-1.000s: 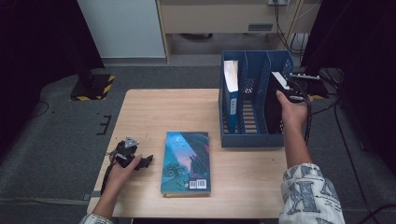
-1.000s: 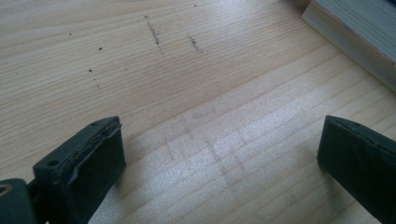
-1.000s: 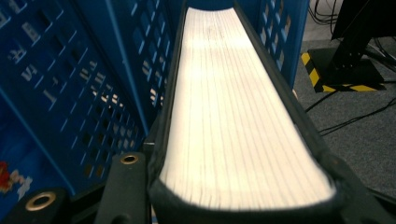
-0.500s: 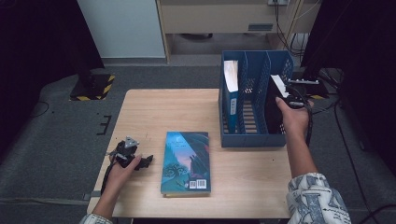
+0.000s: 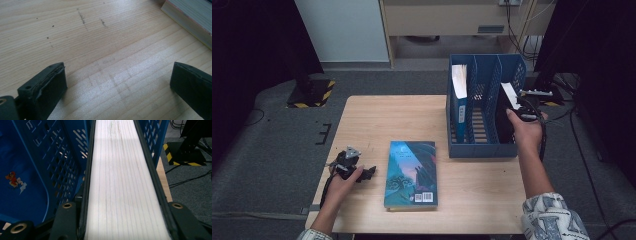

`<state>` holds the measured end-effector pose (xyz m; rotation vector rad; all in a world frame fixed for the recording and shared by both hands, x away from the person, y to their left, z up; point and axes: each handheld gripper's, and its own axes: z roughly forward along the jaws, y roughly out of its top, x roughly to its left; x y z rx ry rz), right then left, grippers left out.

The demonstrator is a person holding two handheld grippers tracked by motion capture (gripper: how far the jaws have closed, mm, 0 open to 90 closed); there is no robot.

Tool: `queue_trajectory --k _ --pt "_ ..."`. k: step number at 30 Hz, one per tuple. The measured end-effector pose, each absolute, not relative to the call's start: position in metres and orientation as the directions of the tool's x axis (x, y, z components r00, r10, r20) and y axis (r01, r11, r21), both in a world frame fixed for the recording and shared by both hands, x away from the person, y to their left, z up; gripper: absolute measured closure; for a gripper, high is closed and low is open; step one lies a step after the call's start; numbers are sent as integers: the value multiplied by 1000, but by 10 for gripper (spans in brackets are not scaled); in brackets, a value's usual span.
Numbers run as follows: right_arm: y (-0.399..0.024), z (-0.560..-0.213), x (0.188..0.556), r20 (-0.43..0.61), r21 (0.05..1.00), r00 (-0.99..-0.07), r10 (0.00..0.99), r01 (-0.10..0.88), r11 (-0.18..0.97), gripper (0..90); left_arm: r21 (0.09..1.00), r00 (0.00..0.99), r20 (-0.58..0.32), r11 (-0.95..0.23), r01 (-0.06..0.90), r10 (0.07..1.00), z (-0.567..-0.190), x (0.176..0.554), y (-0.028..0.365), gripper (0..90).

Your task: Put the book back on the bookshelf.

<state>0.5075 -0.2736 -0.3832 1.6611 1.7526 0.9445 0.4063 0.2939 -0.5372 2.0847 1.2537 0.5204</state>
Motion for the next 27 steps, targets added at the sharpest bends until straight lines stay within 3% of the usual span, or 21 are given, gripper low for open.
queue_trajectory --k 27 --pt "-273 -376 522 134 779 -81 988 625 -54 441 700 470 7 -339 628 883 -537 406 293 0"
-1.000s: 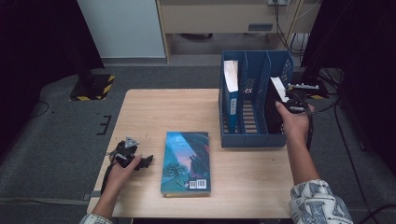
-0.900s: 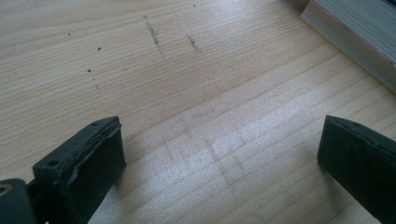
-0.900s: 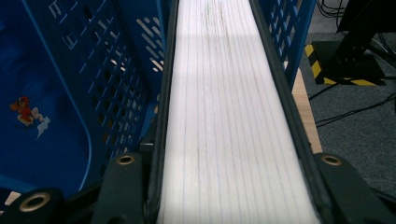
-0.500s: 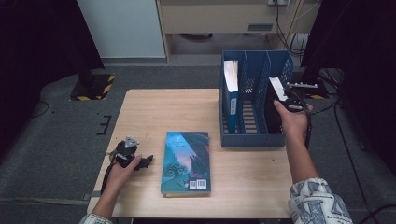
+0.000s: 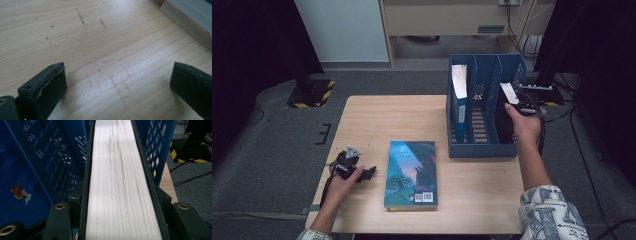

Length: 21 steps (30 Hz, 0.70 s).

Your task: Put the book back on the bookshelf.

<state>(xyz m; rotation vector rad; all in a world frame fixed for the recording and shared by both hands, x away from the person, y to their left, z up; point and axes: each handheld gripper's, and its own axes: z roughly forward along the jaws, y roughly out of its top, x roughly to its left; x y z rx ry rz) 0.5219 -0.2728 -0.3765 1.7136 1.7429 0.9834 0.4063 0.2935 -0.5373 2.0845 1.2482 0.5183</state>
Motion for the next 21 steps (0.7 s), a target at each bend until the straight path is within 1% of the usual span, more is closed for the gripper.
queue_trajectory --k 6,14,17,19,21 --pt "-273 -377 523 157 776 -73 985 626 -77 436 702 468 4 -336 628 883 -537 406 293 0" --pt "-271 -378 525 153 777 -72 986 625 -75 413 702 470 5 -338 627 883 -537 406 293 0" --pt "-270 -377 525 141 774 -78 987 630 -61 432 702 471 5 -339 627 882 -537 406 293 0" --pt "-269 -376 524 111 777 -76 991 629 -39 476 702 472 5 -339 627 882 -537 406 293 0" --pt "-270 -375 524 104 777 -76 992 629 -33 494 702 472 5 -339 627 882 -537 406 293 0"
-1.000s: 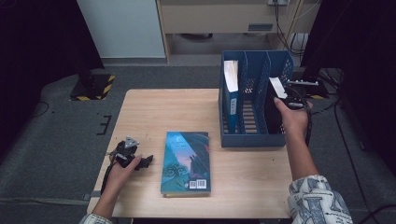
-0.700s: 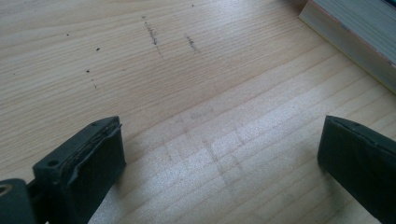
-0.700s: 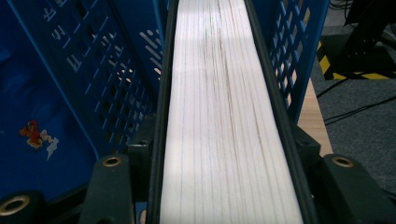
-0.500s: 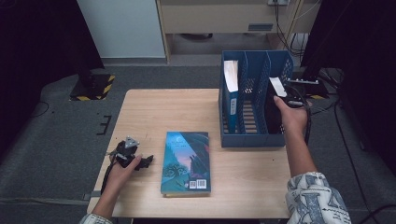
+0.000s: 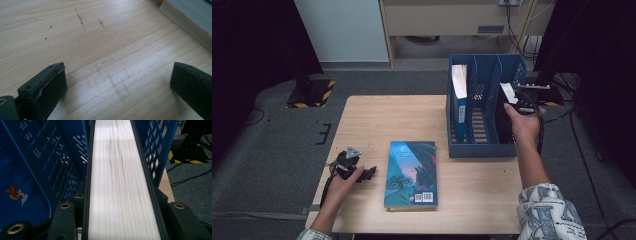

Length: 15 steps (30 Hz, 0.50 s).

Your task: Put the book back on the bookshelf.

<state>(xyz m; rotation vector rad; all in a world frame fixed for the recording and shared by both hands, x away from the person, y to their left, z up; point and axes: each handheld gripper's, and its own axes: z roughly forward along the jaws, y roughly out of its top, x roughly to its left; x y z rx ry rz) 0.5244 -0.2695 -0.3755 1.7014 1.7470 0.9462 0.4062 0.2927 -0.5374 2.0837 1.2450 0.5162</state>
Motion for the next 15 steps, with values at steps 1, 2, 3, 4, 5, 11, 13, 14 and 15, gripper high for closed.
queue_trajectory --k 1,2,3,4,5,11,13,14,15 --pt "-270 -375 524 96 776 -87 992 631 -20 504 700 474 7 -343 627 880 -537 406 293 0" --pt "-271 -374 525 79 776 -97 992 631 0 515 699 474 7 -343 627 880 -537 406 293 0" --pt "-272 -374 524 71 776 -100 992 630 8 520 699 474 7 -344 627 880 -537 406 293 0" --pt "-272 -373 524 80 775 -90 993 631 -5 523 699 475 8 -344 627 880 -537 406 293 0" --pt "-273 -373 524 79 776 -85 993 631 -8 527 699 475 7 -344 627 880 -537 406 293 0" --pt "-279 -372 527 105 781 -73 992 623 -37 532 699 475 7 -344 627 880 -537 406 293 0" --pt "-280 -372 528 112 781 -76 991 623 -40 533 699 475 7 -344 627 880 -537 406 293 0" --pt "-282 -371 529 114 782 -73 991 622 -44 533 698 476 8 -345 627 880 -537 406 293 0" --pt "-282 -371 530 118 784 -71 991 619 -49 533 699 476 7 -345 627 879 -537 406 293 0"
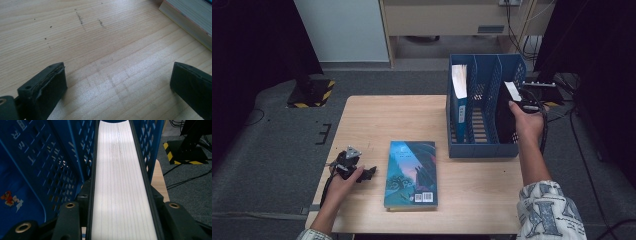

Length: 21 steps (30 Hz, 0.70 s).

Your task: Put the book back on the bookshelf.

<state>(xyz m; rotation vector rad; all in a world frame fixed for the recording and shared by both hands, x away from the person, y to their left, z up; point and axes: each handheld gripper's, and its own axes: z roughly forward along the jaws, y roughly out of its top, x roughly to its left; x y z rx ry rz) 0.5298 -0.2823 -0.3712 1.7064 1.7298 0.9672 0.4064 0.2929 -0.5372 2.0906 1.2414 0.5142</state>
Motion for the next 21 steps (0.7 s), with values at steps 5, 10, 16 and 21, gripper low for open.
queue_trajectory --k 5,10,16,21 --pt "-284 -370 534 119 798 -61 991 600 -59 533 698 477 7 -346 627 879 -537 407 293 0" --pt "-282 -365 545 107 804 -53 993 593 -55 533 699 476 7 -345 626 879 -537 407 293 0" --pt "-280 -364 555 87 806 -51 995 590 -40 533 701 475 5 -342 627 880 -537 407 292 0" --pt "-279 -365 563 71 806 -47 996 591 -30 533 701 475 6 -343 626 880 -537 407 292 0"
